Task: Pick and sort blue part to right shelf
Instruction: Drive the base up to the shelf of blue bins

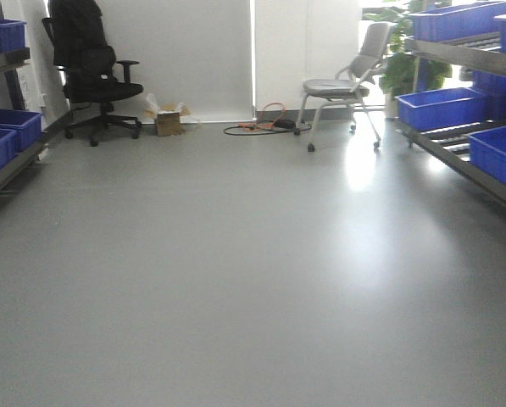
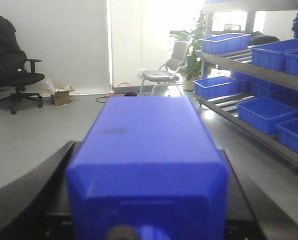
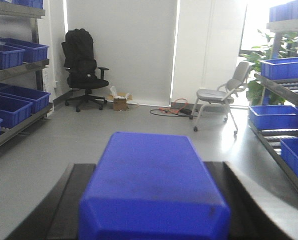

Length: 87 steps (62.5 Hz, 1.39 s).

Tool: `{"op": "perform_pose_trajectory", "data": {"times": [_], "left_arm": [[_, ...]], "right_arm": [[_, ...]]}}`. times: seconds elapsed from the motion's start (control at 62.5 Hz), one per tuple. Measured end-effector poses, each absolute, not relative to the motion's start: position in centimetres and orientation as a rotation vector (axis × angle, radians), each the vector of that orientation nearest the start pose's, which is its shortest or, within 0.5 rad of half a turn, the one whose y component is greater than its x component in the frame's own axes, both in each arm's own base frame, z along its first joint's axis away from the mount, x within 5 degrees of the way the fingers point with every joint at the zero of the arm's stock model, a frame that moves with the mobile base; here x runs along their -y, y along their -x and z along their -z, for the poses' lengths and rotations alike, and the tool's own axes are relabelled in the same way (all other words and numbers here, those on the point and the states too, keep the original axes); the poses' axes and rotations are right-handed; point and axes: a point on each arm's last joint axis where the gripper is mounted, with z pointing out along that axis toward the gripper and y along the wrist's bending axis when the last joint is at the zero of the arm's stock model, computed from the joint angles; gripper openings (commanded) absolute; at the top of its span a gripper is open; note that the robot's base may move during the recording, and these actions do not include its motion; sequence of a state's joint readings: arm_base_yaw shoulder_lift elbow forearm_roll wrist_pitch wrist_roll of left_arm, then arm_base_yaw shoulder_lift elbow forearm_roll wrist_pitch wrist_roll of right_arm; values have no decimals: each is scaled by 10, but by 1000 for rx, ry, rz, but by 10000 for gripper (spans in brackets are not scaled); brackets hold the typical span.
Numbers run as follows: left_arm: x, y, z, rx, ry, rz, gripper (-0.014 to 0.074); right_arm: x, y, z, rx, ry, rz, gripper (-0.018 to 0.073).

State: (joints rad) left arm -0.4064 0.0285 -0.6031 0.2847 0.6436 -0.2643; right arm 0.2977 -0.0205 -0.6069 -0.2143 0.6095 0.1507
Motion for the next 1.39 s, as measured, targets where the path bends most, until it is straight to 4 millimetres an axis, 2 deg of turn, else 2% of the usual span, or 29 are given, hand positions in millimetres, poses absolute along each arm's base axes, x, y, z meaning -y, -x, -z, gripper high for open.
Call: {"op": "perform_pose_trajectory", "data": {"times": [1.392], "left_arm": [[-17,1,-344,-1530,-151,221,321]], "right_arm": [[16,14,-347,-1450,136,-131,184]]}}
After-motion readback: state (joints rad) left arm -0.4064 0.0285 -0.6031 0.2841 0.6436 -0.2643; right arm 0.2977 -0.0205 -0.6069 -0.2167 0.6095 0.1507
